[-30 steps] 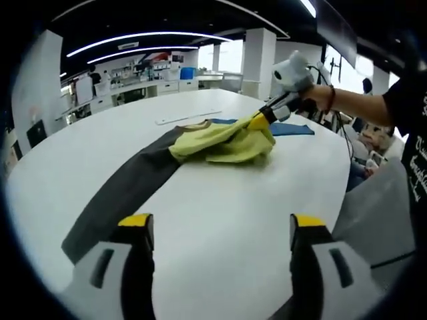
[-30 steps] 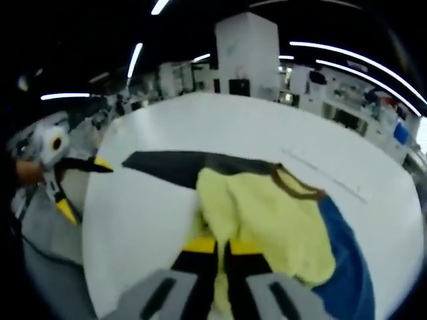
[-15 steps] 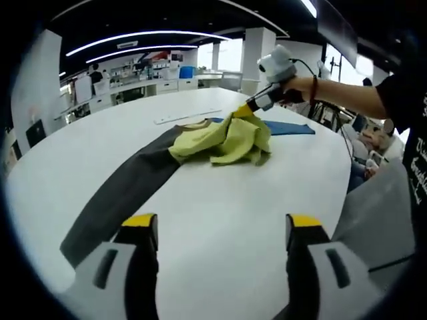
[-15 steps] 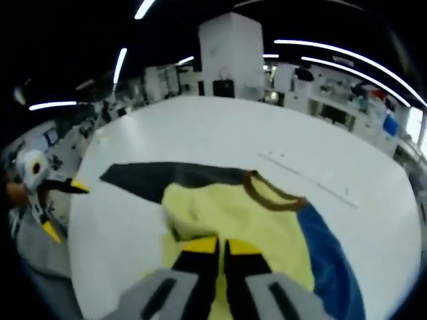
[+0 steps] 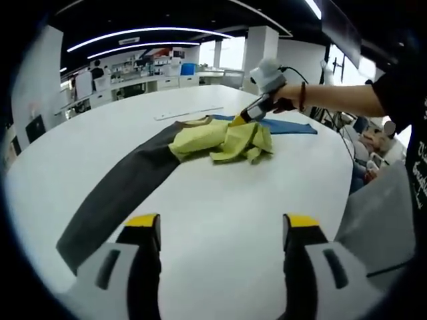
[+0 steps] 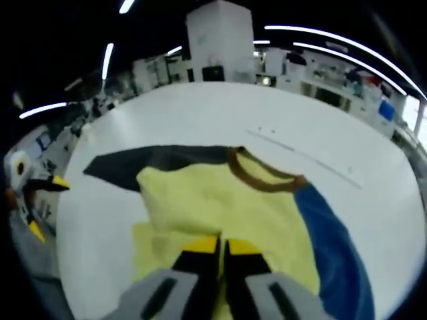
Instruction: Fold the garment on the visible template until the final outline fits inside the template.
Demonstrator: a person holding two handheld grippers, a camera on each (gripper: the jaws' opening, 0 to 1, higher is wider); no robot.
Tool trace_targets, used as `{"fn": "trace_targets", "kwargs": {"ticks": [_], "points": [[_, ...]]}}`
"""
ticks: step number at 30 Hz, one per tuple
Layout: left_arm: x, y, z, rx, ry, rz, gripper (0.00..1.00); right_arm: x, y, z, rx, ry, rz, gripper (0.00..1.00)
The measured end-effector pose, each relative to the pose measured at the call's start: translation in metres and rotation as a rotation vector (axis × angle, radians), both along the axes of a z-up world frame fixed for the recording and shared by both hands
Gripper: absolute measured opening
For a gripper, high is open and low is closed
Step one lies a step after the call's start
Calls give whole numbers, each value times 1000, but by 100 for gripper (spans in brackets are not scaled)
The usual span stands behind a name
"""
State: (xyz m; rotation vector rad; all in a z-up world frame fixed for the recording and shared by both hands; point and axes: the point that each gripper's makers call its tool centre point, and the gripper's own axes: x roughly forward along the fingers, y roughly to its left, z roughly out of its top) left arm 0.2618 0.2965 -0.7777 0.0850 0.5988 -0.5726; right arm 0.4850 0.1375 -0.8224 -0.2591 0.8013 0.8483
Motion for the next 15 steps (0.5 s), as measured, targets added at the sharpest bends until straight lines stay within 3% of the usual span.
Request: {"fn": "trace_targets", "kwargs": {"ticks": [8, 12, 15], "points": [[3, -1, 0, -7, 2, -1, 70, -2, -3, -15, 3, 48, -32, 0], [5, -2, 2, -11, 0, 3, 69, 1, -7, -7, 93, 84, -149, 5], [7, -5, 5, -15, -7, 6, 69, 1, -11, 4, 159, 88, -201, 17]]}}
